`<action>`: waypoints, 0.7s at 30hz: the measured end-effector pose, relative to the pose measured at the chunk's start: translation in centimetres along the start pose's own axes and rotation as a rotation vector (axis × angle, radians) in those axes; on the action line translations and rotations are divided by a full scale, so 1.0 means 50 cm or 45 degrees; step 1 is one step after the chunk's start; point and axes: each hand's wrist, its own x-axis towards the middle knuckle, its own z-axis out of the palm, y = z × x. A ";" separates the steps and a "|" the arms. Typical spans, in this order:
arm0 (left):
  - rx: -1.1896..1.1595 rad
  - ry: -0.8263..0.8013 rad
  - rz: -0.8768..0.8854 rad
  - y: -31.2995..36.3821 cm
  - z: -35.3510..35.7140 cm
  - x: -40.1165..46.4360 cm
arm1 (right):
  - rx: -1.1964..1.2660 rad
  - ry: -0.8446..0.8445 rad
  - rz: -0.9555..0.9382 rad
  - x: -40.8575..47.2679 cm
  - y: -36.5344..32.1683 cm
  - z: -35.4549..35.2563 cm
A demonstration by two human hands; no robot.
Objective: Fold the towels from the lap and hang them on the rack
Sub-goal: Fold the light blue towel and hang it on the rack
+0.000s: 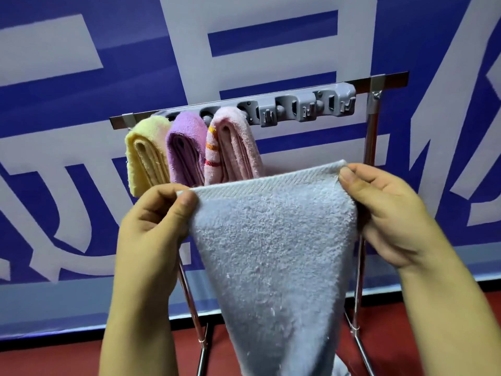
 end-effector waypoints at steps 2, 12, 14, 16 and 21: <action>-0.087 0.051 -0.158 -0.011 0.011 -0.001 | 0.060 -0.007 0.128 0.006 0.016 -0.001; -0.183 0.150 -0.573 -0.076 0.041 -0.018 | -0.069 0.340 0.387 0.006 0.097 0.010; -0.184 0.135 -0.544 -0.074 0.049 -0.022 | -0.178 0.378 0.319 0.005 0.100 0.019; -0.215 0.122 -0.533 -0.073 0.057 -0.026 | -0.326 0.416 0.219 0.000 0.102 0.030; -0.100 0.007 -0.450 -0.056 0.080 -0.044 | -0.593 0.431 -0.021 -0.020 0.103 0.065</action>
